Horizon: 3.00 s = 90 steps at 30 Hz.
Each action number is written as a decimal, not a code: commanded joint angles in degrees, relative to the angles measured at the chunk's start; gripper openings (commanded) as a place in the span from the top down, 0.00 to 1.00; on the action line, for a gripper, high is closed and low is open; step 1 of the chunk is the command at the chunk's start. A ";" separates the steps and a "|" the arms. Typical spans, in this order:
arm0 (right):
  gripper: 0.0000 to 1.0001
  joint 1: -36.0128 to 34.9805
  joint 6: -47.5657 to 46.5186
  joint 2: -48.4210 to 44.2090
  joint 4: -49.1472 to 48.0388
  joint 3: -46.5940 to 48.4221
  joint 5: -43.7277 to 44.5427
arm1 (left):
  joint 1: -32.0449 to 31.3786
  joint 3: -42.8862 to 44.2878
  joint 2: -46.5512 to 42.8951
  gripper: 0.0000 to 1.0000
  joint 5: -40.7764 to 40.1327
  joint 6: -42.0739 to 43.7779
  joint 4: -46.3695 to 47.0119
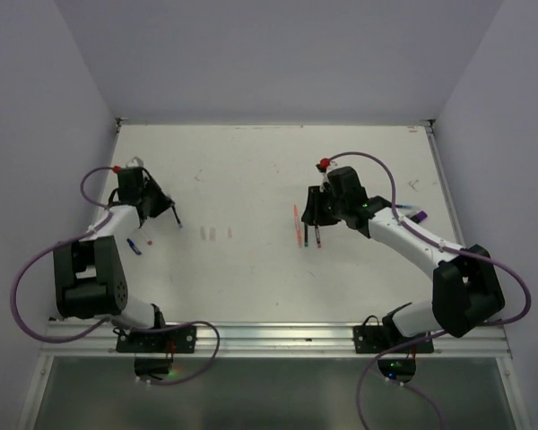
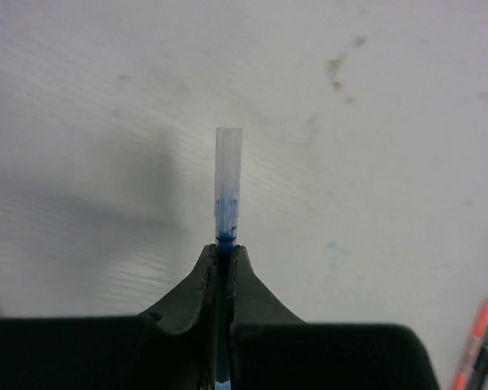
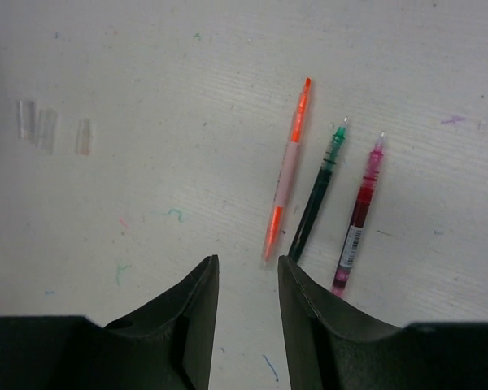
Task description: Open the pen caps
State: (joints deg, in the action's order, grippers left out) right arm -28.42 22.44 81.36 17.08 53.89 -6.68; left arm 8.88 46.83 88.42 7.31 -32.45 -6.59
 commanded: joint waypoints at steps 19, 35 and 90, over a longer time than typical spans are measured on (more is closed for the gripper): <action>0.45 -11.21 16.67 3.88 -38.08 -4.41 -21.80 | -26.36 -19.05 -26.55 1.00 11.41 -26.61 31.37; 0.57 -13.15 26.34 11.45 -56.89 -9.06 -23.73 | -34.46 -20.81 -24.79 1.00 8.68 -31.01 36.12; 1.00 -30.99 8.85 4.16 -11.56 -2.56 12.47 | -35.78 3.09 -20.75 1.00 -19.69 -27.24 -7.80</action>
State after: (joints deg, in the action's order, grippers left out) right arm -58.15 35.59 87.24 -4.38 49.60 -2.37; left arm -27.27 45.60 67.64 -1.87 -60.49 -6.33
